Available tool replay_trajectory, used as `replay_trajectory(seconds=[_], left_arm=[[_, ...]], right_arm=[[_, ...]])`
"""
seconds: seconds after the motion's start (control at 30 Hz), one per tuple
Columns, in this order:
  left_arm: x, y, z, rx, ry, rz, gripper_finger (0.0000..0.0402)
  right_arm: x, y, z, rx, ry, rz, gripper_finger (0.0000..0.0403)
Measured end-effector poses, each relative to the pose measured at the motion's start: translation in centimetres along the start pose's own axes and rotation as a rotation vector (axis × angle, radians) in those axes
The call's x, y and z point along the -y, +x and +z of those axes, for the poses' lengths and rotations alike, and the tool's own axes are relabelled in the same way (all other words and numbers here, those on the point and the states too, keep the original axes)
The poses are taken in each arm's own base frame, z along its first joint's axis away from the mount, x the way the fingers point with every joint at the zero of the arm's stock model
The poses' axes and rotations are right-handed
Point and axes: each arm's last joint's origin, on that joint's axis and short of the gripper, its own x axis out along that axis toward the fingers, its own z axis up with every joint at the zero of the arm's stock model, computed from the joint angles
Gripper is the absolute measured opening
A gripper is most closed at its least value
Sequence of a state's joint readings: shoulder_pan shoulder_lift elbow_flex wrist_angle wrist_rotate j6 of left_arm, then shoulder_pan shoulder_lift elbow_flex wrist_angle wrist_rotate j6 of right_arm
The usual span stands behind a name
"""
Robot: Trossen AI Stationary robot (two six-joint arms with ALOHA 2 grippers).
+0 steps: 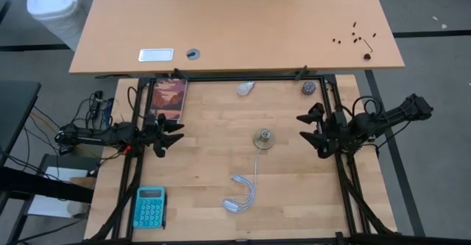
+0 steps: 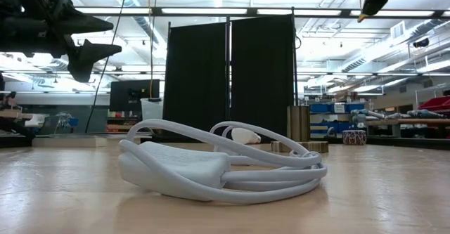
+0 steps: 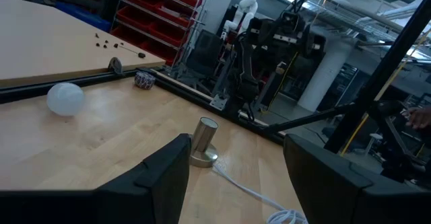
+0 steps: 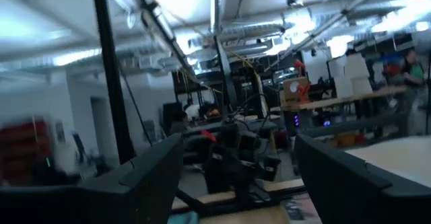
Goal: Screw lightbulb
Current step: Return to Home Position
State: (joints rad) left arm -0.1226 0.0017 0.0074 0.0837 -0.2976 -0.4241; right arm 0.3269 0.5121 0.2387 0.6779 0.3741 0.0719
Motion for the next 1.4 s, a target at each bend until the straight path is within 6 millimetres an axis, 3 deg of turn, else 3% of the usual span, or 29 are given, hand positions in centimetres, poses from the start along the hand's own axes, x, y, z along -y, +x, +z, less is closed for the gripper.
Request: replay_trajectory(seconds=[0.2,0.7,1.4], left_arm=[[0.0,0.0,0.0,0.000,0.000,0.000,0.0241],[0.0,0.0,0.0,0.000,0.000,0.000,0.0241],[0.0,0.0,0.0,0.000,0.000,0.001,0.0241]], right_arm=[[0.5,-1.5,-1.5,-0.006,-0.148,0.054,0.0291],[1.8,-4.3,-3.9,0.020,-0.060,0.055,0.0293],[2.3,-5.8,-1.8,0.193,0.001,0.059,0.0293]])
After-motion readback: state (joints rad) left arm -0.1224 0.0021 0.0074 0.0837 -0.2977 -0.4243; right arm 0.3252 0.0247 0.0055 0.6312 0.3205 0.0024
